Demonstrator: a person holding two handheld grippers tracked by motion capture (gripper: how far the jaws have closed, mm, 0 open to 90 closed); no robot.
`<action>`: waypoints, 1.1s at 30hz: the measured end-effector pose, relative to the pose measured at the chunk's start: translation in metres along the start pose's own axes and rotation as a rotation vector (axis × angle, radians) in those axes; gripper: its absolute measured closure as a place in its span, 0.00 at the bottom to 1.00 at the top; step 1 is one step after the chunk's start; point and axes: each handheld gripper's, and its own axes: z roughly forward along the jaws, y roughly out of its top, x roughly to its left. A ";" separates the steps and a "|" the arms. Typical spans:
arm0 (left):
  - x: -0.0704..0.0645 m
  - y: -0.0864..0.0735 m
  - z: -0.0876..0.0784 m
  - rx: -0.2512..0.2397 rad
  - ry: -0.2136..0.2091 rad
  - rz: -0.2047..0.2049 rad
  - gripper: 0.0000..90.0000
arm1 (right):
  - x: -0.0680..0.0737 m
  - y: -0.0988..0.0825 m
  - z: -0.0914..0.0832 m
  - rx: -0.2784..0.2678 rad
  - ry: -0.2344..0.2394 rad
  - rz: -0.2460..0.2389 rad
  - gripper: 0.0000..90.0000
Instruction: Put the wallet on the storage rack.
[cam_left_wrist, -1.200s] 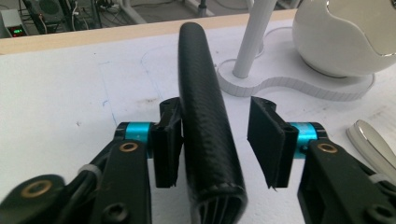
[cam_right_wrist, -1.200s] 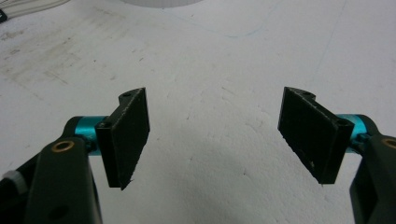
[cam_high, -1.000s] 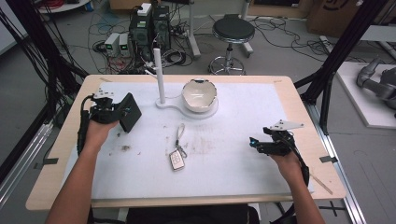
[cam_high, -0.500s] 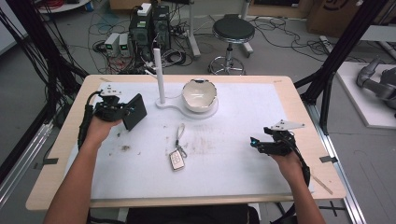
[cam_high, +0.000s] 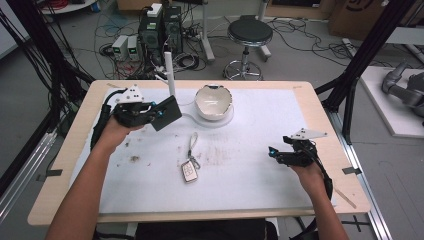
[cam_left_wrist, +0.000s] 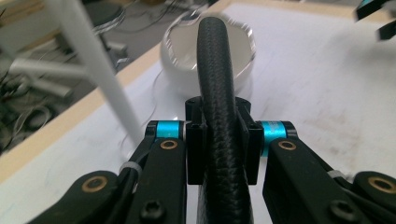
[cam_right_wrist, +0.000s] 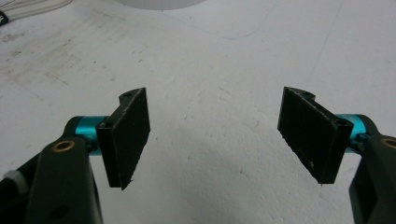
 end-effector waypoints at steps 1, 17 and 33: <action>0.000 0.003 0.001 -0.018 -0.011 0.003 0.86 | -0.001 0.000 0.000 -0.002 -0.002 -0.004 0.28; -0.003 0.056 0.047 -0.037 -0.106 0.143 0.86 | -0.003 0.000 -0.001 -0.010 0.004 0.003 0.28; 0.002 0.080 0.097 -0.050 -0.138 0.200 0.86 | -0.010 -0.004 -0.006 -0.019 -0.005 0.030 0.28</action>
